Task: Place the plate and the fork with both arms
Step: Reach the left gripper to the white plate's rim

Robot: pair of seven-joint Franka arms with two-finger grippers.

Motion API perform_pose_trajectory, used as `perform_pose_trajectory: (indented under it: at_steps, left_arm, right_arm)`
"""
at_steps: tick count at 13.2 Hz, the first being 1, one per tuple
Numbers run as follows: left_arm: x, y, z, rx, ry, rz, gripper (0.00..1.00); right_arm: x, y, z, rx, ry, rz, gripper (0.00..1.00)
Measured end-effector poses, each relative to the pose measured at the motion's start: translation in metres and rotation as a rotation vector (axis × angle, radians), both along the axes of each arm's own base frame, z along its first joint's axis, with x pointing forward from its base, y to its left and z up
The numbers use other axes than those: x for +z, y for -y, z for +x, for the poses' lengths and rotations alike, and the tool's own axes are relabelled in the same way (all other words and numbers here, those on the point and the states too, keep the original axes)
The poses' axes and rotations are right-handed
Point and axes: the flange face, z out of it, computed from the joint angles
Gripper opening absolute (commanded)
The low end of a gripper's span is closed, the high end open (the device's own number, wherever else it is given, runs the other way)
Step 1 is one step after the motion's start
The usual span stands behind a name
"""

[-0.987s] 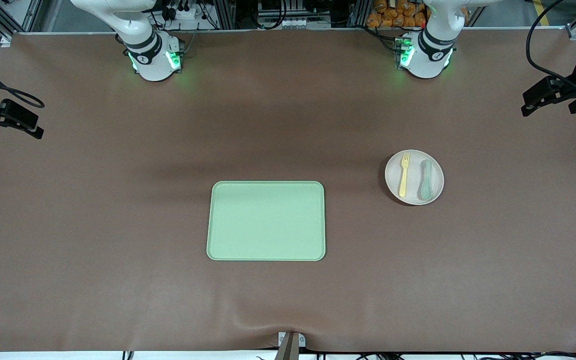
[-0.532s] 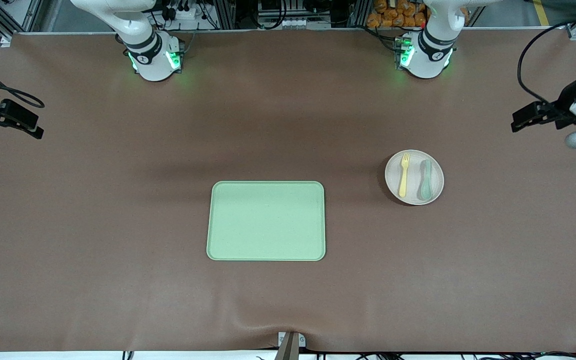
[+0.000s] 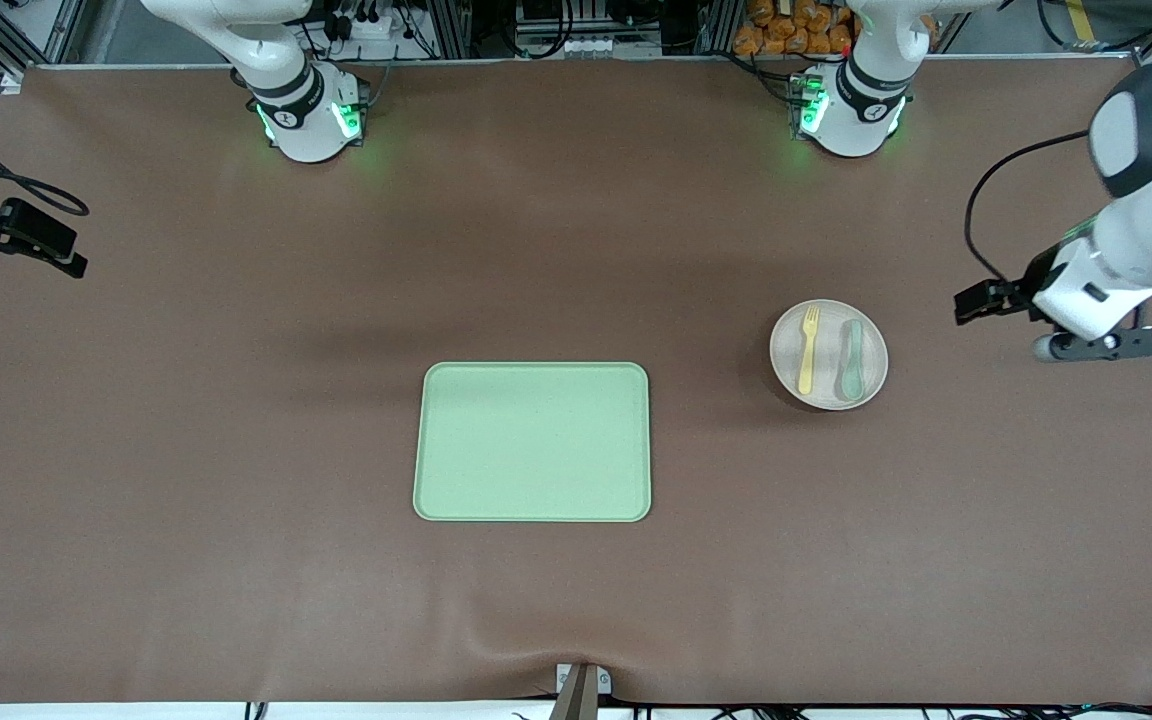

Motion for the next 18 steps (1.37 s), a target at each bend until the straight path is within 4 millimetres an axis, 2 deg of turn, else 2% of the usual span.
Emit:
perform_pose_trajectory:
  at_steps: [4,7,9,11,12,15,18]
  left_arm:
    - [-0.074,-0.014,-0.018,0.039,0.027,-0.017,1.00]
    - [-0.124,-0.011,-0.028,0.067,0.015,-0.048,0.79]
    - [-0.154,-0.012,-0.032,0.081,0.008,-0.057,0.74]
    - [-0.182,-0.012,-0.035,0.111,-0.003,-0.077,0.53]
    - [-0.191,-0.012,-0.035,0.118,-0.010,-0.081,0.45]
    - [-0.211,-0.012,-0.037,0.123,-0.030,-0.082,0.43]
    - [-0.221,-0.012,-0.041,0.124,-0.044,-0.081,0.43]
  right_arm:
    - [0.000,0.000,0.000,0.000,0.000,0.000,1.00]
    - [0.000,0.000,0.000,0.000,0.000,0.000,1.00]
    - [0.000,0.000,0.000,0.000,0.000,0.000,1.00]
    - [0.000,0.000,0.000,0.000,0.000,0.000,1.00]
    - [0.000,0.000,0.000,0.000,0.000,0.000,1.00]
    - [0.000,0.000,0.000,0.000,0.000,0.000,1.00]
    - [0.000,0.000,0.000,0.000,0.000,0.000,1.00]
